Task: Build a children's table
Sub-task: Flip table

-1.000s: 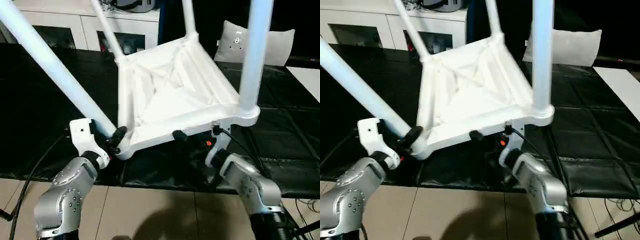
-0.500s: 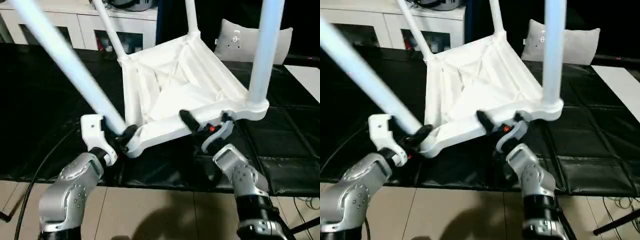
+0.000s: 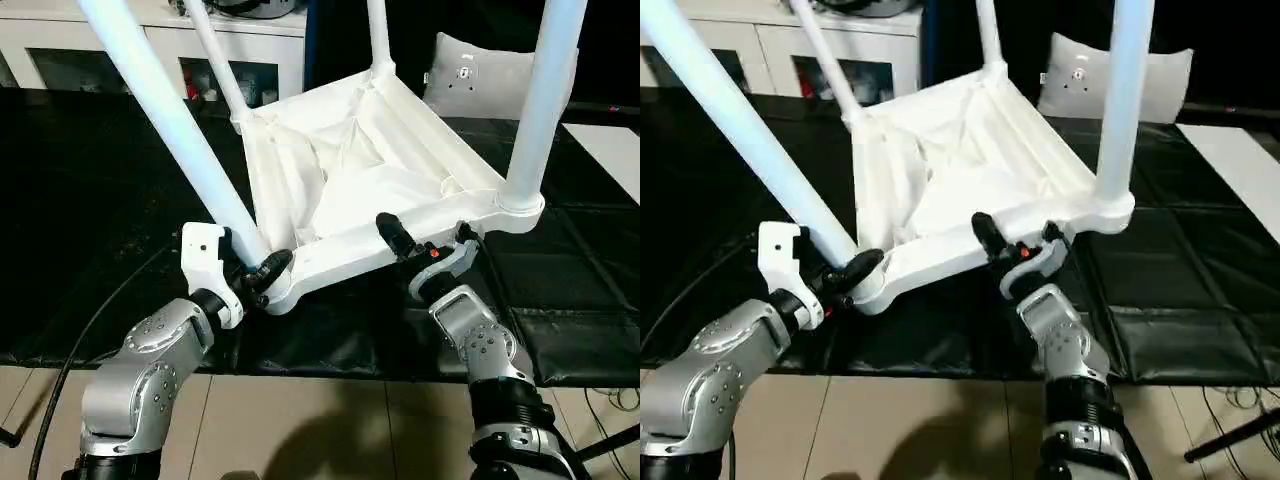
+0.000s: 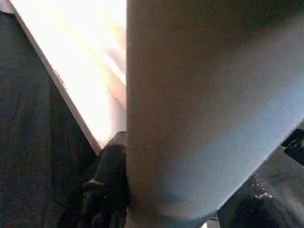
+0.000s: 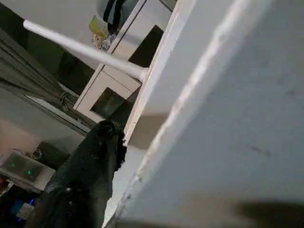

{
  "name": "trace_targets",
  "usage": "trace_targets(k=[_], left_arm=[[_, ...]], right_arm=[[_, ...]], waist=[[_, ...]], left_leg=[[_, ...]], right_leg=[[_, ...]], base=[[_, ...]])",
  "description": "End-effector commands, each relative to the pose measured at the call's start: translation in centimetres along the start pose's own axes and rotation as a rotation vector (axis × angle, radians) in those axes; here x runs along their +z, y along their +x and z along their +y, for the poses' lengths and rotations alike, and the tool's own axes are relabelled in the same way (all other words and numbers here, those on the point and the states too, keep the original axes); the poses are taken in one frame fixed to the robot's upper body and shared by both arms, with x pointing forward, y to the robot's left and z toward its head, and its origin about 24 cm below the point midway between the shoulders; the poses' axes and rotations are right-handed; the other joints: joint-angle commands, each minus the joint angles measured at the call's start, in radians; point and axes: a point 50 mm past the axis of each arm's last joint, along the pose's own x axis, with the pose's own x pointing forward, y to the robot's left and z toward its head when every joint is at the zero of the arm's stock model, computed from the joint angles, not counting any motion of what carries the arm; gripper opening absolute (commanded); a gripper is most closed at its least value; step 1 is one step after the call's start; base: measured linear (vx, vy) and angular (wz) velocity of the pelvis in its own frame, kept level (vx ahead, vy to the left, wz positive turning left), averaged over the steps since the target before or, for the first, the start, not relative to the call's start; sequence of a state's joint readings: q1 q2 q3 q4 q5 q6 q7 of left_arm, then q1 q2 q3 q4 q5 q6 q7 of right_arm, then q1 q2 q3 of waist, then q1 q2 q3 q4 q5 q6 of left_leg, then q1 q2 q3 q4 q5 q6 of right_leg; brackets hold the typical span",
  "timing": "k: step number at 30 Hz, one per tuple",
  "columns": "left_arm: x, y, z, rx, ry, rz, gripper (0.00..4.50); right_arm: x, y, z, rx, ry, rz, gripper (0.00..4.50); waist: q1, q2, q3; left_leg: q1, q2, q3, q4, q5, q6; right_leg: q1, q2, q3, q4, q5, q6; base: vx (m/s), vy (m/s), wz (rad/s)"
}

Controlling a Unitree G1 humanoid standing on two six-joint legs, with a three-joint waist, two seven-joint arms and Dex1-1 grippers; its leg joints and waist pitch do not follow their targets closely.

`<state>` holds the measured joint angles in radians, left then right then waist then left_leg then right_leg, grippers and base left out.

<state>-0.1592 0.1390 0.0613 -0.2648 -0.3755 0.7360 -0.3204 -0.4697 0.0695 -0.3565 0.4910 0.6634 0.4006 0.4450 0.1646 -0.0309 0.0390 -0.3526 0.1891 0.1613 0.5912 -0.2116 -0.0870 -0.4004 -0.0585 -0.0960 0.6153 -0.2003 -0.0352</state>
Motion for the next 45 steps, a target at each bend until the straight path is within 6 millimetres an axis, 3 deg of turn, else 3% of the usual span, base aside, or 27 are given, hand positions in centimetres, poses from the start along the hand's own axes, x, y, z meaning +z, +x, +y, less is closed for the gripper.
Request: trace_targets(k=[1, 6, 7, 10, 11, 14, 16, 21, 26, 31, 37, 38, 40, 41, 45], left_arm=[[-3.8, 0.7, -1.9, -0.122, -0.076, 0.193, 2.06], [-3.0, 0.7, -1.5, -0.093, -0.023, 0.136, 2.06], [-2.7, 0.7, -1.3, -0.087, -0.012, 0.114, 2.62], [-2.1, 0.1, -0.5, -0.078, 0.041, 0.057, 2.78], [-2.0, -0.2, -0.3, -0.077, 0.055, 0.035, 3.04], [-1.6, -1.2, 0.2, -0.073, 0.113, -0.019, 3.23], [-1.6, -1.5, 0.3, -0.069, 0.125, -0.027, 3.49], [-1.5, -2.6, 0.2, -0.089, 0.157, -0.064, 3.89], [-1.0, -3.1, -0.3, -0.119, 0.228, -0.087, 4.17], [-0.5, -3.4, -0.5, -0.127, 0.267, -0.098, 4.5], [0.4, -3.3, -0.6, -0.128, 0.366, -0.08, 4.5], [0.8, -3.1, -0.8, -0.14, 0.414, -0.07, 4.5], [1.3, -3.1, -1.2, -0.163, 0.448, -0.071, 4.5], [2.1, -3.0, -1.7, -0.201, 0.503, -0.079, 4.5], [3.0, -2.9, -2.0, -0.225, 0.576, -0.092, 4.5]], right_arm=[[1.8, 2.1, 3.9, 0.185, -0.043, -0.071, 2.82], [2.6, 2.1, 3.6, 0.153, -0.091, -0.106, 2.58], [2.9, 2.1, 3.5, 0.141, -0.108, -0.119, 2.51], [4.2, 1.9, 3.0, 0.086, -0.156, -0.176, 2.46], [4.7, 1.8, 2.8, 0.063, -0.176, -0.191, 2.38], [6.7, 1.2, 2.1, -0.006, -0.226, -0.266, 2.3], [7.6, 1.0, 1.8, -0.037, -0.23, -0.303, 2.21], [10.6, -0.2, 1.1, -0.132, -0.265, -0.416, 2.1], [12.1, -1.5, 1.0, -0.176, -0.315, -0.482, 2.08], [13.1, -2.6, 1.0, -0.233, -0.401, -0.515, 2.06], [13.4, -3.8, 1.9, -0.317, -0.679, -0.429, 2.06], [13.5, -4.0, 2.1, -0.358, -0.772, -0.408, 2.06], [13.6, -4.1, 2.3, -0.39, -0.825, -0.405, 2.06], [13.7, -4.0, 2.6, -0.42, -0.842, -0.417, 2.06], [13.5, -3.5, 3.0, -0.467, -0.913, -0.38, 2.0]], waist=[[-0.003, -0.002, -0.053], [-0.004, -0.002, -0.054], [-0.003, 0.0, -0.054], [-0.003, 0.0, -0.056], [-0.004, 0.0, -0.059], [-0.003, 0.0, -0.061], [-0.003, 0.001, -0.06], [0.013, 0.002, -0.054], [0.024, 0.001, -0.054], [0.021, -0.002, -0.053], [0.021, -0.006, -0.051], [0.022, -0.001, -0.05], [0.018, -0.004, -0.046], [0.018, 0.001, -0.044], [0.001, 0.0, -0.042]], left_leg=[[-0.003, 0.042, -0.008, -0.069, -0.029, 0.031], [-0.004, 0.042, -0.008, -0.068, -0.028, 0.034], [-0.004, 0.042, -0.008, -0.068, -0.025, 0.034], [-0.003, 0.042, -0.008, -0.067, -0.018, 0.033], [-0.004, 0.04, -0.007, -0.063, 0.008, 0.038], [-0.006, 0.039, -0.006, -0.058, 0.048, 0.056], [-0.005, 0.038, -0.005, -0.057, 0.044, 0.061], [0.003, 0.045, -0.001, -0.062, -0.03, 0.043], [0.0, 0.043, -0.001, -0.063, -0.039, 0.031], [-0.003, 0.038, -0.001, -0.065, -0.056, 0.015], [-0.003, 0.034, -0.001, -0.063, -0.055, 0.007], [-0.003, 0.033, -0.002, -0.065, -0.057, 0.0], [-0.004, 0.031, -0.001, -0.066, -0.085, -0.004], [0.001, 0.031, -0.001, -0.069, -0.117, -0.014], [0.006, 0.03, -0.005, -0.073, -0.163, -0.025]], right_leg=[[0.059, -0.092, 0.065, -0.064, -0.097, -0.112], [0.06, -0.091, 0.065, -0.063, -0.096, -0.115], [0.058, -0.092, 0.064, -0.063, -0.091, -0.115], [0.059, -0.093, 0.064, -0.06, -0.083, -0.117], [0.058, -0.089, 0.065, -0.053, -0.041, -0.121], [0.057, -0.086, 0.064, -0.045, 0.037, -0.137], [0.056, -0.085, 0.064, -0.045, 0.042, -0.142], [0.05, -0.085, 0.065, -0.052, -0.049, -0.131], [0.05, -0.084, 0.066, -0.053, -0.063, -0.101], [0.052, -0.083, 0.066, -0.056, -0.1, -0.071], [0.05, -0.076, 0.067, -0.059, -0.137, -0.026], [0.049, -0.075, 0.067, -0.06, -0.15, -0.017], [0.049, -0.077, 0.067, -0.066, -0.191, -0.01], [0.045, -0.079, 0.068, -0.074, -0.273, 0.008], [0.043, -0.078, 0.066, -0.081, -0.324, 0.014]], base=[[0.0, 0.0, 0.0], [0.0, 0.0, 0.0], [0.0, 0.0, 0.0], [0.0, 0.0, 0.0], [0.0, 0.0, 0.0], [0.0, 0.0, 0.0], [0.0, 0.0, 0.0], [0.0, 0.0, 0.0], [0.0, 0.0, 0.0], [0.0, 0.0, 0.0], [0.0, 0.0, 0.0], [0.0, 0.0, 0.0], [0.0, 0.0, 0.0], [0.0, 0.0, 0.0], [0.0, 0.0, 0.0]])
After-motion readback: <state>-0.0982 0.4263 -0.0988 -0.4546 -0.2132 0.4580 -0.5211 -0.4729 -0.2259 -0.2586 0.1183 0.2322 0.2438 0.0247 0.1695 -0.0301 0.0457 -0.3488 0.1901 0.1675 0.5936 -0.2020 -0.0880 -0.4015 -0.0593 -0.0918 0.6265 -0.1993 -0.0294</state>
